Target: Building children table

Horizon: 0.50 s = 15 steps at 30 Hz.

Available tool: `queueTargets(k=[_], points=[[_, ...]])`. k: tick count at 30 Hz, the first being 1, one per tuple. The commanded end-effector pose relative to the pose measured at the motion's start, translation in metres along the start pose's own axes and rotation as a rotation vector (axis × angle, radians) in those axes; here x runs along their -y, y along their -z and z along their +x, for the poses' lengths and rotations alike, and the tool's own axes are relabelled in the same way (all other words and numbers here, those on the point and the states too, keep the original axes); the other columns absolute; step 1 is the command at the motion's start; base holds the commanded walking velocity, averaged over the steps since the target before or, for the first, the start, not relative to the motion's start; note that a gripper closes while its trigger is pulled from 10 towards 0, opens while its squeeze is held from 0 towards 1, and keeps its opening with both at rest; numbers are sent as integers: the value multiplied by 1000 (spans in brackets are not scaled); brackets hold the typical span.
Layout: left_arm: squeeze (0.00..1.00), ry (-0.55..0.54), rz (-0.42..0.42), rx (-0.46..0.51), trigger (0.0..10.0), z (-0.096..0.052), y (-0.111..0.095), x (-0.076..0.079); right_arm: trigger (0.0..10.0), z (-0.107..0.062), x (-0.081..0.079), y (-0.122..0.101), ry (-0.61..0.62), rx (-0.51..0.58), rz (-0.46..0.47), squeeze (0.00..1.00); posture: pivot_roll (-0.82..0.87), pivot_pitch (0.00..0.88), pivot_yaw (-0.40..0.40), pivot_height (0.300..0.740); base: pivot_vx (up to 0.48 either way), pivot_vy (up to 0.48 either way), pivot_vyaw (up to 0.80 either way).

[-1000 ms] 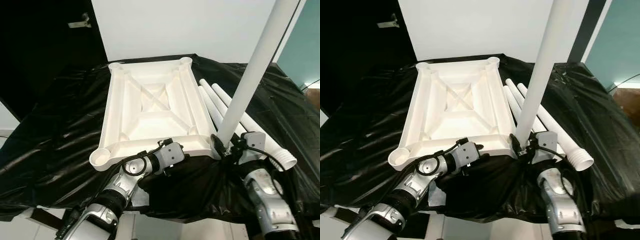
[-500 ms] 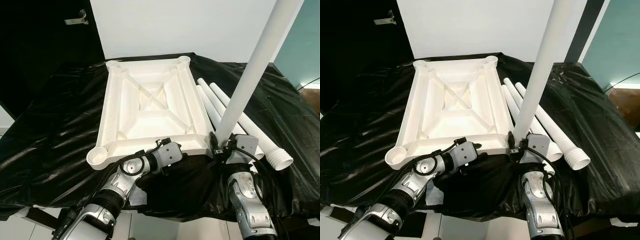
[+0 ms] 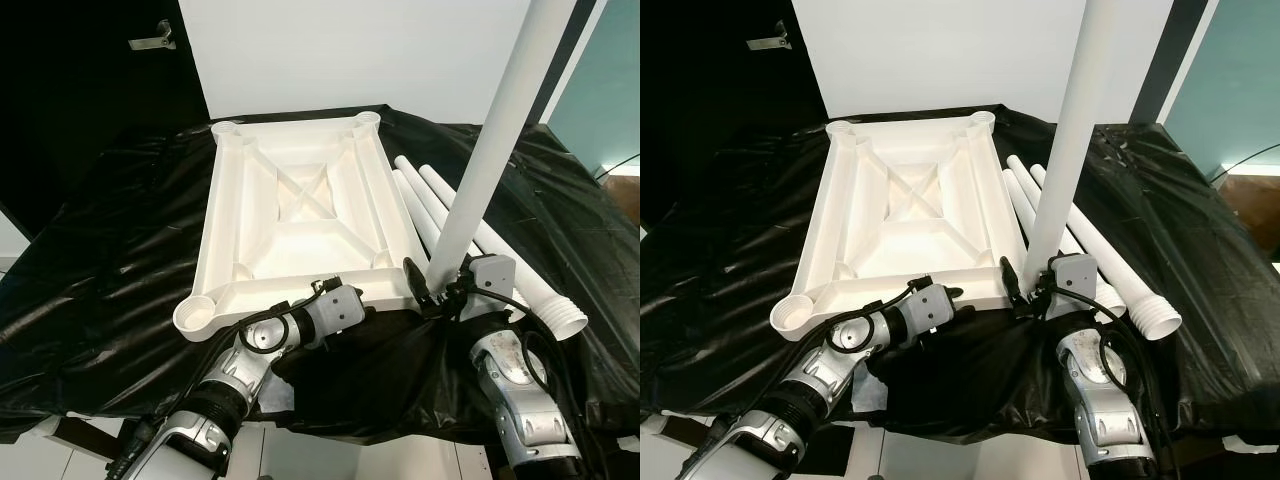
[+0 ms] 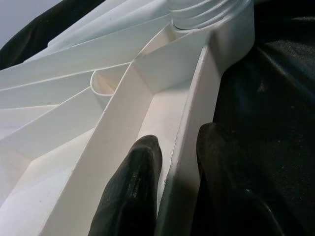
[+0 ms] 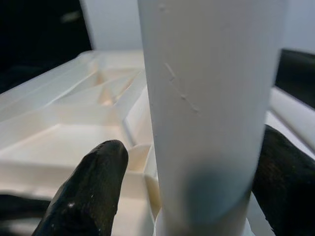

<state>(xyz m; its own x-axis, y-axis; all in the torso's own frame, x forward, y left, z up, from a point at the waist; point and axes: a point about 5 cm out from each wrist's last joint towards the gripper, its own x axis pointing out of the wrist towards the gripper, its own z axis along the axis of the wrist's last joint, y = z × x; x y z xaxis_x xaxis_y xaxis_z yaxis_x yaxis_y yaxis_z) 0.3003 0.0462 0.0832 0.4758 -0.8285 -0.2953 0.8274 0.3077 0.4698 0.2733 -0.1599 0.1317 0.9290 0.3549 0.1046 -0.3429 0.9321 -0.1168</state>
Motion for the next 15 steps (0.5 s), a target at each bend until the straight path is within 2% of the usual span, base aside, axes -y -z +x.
queueTargets(k=[1,4,5,7,11,12,14,15], points=[[0,54,-93,-144,10000,-2,31,28,10000,0,-7,8,-136,-61,66,0,-62,36,-21,740,0,0,0],[0,55,-91,-149,10000,-3,32,26,10000,-8,-4,14,-294,-132,79,0,-64,33,-17,740,0,0,0],[0,55,-91,-149,10000,-3,32,26,10000,-8,-4,14,-294,-132,79,0,-64,33,-17,740,0,0,0],[0,51,-88,-155,10000,-4,33,24,10000,-7,8,14,-320,-151,30,0,-60,31,-15,740,0,0,0],[0,48,-86,-155,10000,-5,33,23,10000,-4,14,13,-363,-170,19,0,-54,29,-14,740,0,0,0],[0,47,-85,-154,10000,-5,33,22,4510,-3,15,13,-380,-173,14,0,-48,29,-13,740,0,0,0],[0,47,-85,-154,10000,-5,33,22,4510,-3,15,12,-402,-177,11,0,-48,29,-13,740,0,0,0],[0,46,-85,-154,10000,-5,33,22,0,-2,16,11,-423,-181,5,0,-44,29,-12,740,0,0,0]])
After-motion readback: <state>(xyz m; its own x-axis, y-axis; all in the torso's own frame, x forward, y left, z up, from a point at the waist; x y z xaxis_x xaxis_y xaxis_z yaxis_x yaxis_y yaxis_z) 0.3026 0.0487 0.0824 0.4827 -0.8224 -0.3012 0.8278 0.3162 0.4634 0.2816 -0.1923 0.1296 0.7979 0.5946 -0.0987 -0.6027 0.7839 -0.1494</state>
